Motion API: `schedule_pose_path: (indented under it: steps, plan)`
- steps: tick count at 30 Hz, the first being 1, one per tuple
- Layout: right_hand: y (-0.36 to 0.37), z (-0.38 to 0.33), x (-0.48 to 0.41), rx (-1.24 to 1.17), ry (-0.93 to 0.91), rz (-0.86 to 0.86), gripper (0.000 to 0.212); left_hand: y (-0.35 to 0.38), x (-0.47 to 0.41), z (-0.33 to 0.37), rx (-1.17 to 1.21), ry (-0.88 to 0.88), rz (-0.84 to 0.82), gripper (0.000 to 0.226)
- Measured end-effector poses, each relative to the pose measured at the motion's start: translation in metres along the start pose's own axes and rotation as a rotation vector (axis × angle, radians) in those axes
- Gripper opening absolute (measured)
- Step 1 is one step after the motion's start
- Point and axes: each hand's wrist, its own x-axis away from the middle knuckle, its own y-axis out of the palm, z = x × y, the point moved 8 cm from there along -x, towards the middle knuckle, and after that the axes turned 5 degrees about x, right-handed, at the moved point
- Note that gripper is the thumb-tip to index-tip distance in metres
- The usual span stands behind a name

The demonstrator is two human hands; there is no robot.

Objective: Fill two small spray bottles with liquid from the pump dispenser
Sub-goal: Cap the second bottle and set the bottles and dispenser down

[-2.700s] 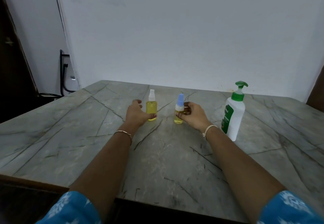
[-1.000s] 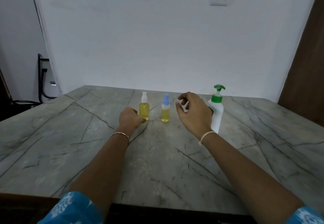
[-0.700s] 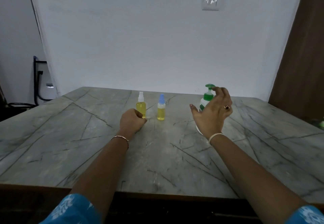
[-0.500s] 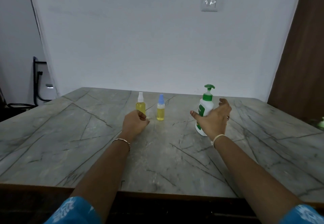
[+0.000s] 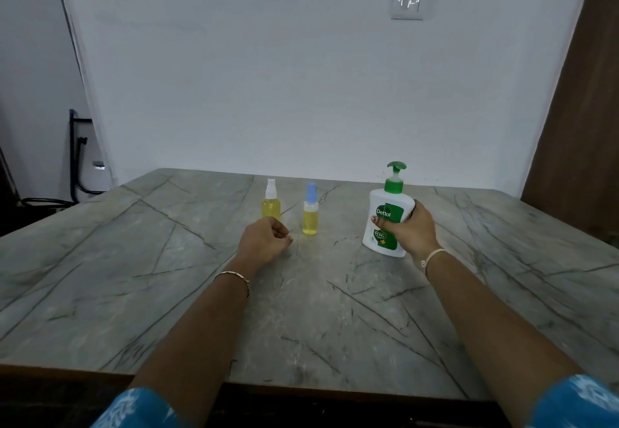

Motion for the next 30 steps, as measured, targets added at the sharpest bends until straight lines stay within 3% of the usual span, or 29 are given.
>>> schedule_pose_path:
  steps: [12, 20, 27, 30]
  plan:
    - [0.032, 0.006, -0.032, -0.236, 0.044, -0.345, 0.050, 0.018, -0.007, 0.014, -0.079, 0.101, -0.181, 0.020]
    - [0.055, 0.013, -0.048, -0.330, 0.062, -0.432, 0.046, 0.020, -0.016, 0.013, -0.052, 0.126, -0.185, 0.016]
    - [0.070, 0.012, -0.050, -0.380, 0.094, -0.562, 0.055, 0.019, -0.020, 0.010, -0.032, 0.122, -0.179, 0.014]
    - [0.076, 0.007, -0.049, -0.393, 0.096, -0.617, 0.044, 0.019, -0.020, 0.009, -0.021, 0.116, -0.187, 0.014]
